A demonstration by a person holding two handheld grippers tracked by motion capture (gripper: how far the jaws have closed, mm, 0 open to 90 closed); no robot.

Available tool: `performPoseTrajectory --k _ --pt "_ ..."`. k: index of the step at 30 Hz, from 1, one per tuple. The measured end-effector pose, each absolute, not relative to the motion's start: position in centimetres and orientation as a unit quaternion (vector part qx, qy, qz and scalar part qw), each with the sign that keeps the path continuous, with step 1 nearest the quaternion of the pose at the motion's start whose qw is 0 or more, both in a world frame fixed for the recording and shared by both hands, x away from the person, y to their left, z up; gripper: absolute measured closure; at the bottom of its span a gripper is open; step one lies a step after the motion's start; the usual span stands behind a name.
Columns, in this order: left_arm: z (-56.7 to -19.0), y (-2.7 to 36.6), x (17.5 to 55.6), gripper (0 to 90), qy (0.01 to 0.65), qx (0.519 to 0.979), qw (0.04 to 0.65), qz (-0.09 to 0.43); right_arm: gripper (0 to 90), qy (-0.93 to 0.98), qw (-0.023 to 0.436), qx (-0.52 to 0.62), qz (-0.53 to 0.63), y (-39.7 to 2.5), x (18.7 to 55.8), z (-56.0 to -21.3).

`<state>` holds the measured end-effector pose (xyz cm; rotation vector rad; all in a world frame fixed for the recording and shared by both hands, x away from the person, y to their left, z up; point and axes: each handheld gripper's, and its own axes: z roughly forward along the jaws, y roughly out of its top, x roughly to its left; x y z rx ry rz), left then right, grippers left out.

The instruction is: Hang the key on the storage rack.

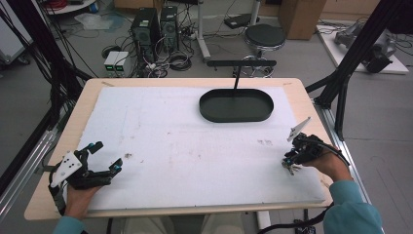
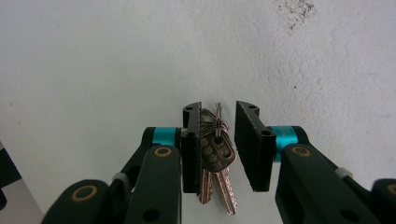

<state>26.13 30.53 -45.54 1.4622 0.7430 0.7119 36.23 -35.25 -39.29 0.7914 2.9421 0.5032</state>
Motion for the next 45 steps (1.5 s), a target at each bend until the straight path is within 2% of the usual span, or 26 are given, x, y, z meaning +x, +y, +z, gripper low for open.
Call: performPoseTrajectory --k 9,18,45 --pt "-45.54 30.51 26.12 5.0 0.324 0.637 0.627 0.31 75.8 0.956 0.024 0.252 0.152 -35.01 36.29 -39.51" --pt "-45.54 30.51 26.12 5.0 0.324 0.637 0.627 0.31 86.1 0.958 0.027 0.244 0.145 -34.82 36.27 -39.57" --pt "-45.53 30.55 26.15 5.0 0.325 0.638 0.626 0.309 89.0 0.948 0.012 0.273 0.16 -34.49 36.36 -39.05"
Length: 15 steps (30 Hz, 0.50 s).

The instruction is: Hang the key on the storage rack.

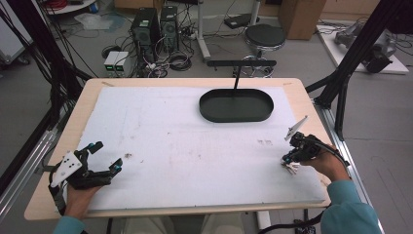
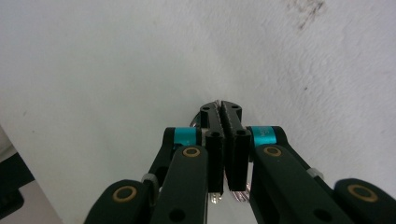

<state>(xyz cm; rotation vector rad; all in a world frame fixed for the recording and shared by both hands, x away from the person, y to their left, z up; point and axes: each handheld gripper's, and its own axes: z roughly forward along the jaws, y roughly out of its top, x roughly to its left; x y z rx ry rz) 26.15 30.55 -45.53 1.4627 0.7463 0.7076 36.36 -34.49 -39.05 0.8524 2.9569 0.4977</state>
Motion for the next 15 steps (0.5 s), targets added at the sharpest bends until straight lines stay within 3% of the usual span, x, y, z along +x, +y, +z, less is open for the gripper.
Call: performPoseTrajectory --k 15 --pt "-45.5 30.5 26.2 5.0 0.327 0.637 0.627 0.307 89.1 0.9 0.02 0.287 0.327 -33.8 38.1 -34.5"
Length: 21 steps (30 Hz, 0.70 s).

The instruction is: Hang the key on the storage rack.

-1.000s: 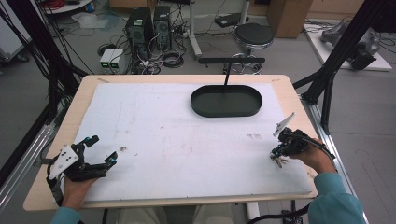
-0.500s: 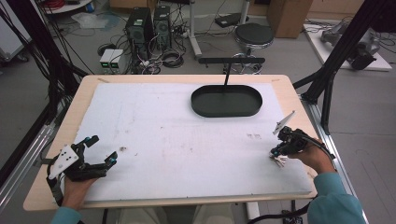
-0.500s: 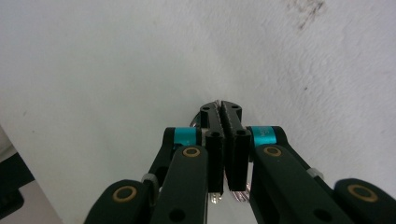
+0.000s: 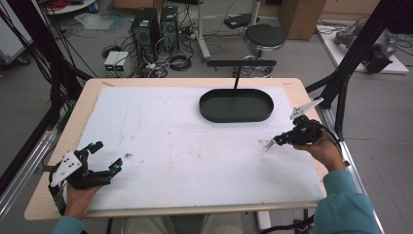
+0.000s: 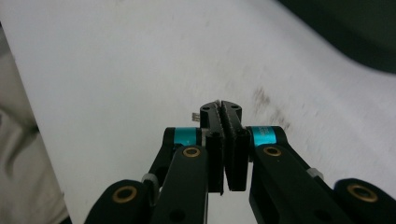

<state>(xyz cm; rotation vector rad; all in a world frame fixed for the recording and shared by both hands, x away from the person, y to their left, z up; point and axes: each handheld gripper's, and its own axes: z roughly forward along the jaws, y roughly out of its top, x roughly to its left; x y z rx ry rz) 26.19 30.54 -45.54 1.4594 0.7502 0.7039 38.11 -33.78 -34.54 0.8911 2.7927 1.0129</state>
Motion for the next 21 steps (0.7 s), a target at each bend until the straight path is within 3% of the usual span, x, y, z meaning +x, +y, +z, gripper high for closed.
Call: performPoseTrajectory --k 21 --pt "-45.5 30.6 26.2 5.1 0.33 0.636 0.626 0.307 88.9 0.841 0.078 0.309 0.437 -30.4 44.0 -27.4"
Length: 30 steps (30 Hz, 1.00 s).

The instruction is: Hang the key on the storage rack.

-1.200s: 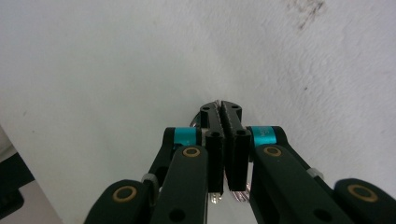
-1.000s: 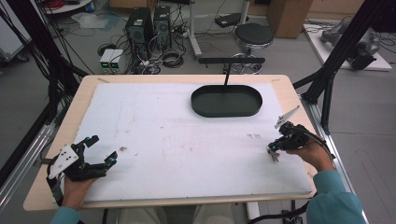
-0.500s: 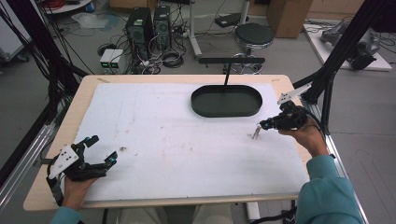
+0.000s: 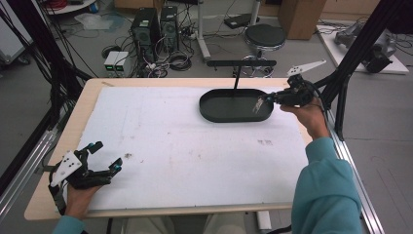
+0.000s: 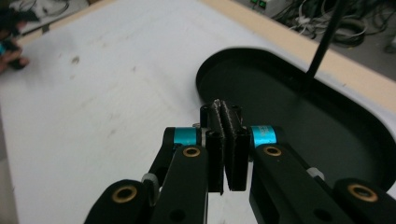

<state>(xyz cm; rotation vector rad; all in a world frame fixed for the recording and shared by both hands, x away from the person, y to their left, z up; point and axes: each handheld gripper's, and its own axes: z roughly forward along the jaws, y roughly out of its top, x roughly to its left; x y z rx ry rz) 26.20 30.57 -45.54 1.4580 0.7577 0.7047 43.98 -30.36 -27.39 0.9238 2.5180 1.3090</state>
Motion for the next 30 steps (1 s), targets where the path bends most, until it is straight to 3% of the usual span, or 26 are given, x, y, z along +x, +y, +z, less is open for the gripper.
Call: performPoseTrajectory --k 30 --pt "-45.5 30.5 26.2 5.1 0.331 0.636 0.625 0.308 88.9 0.836 0.146 0.319 0.423 -28.6 50.9 -23.1"
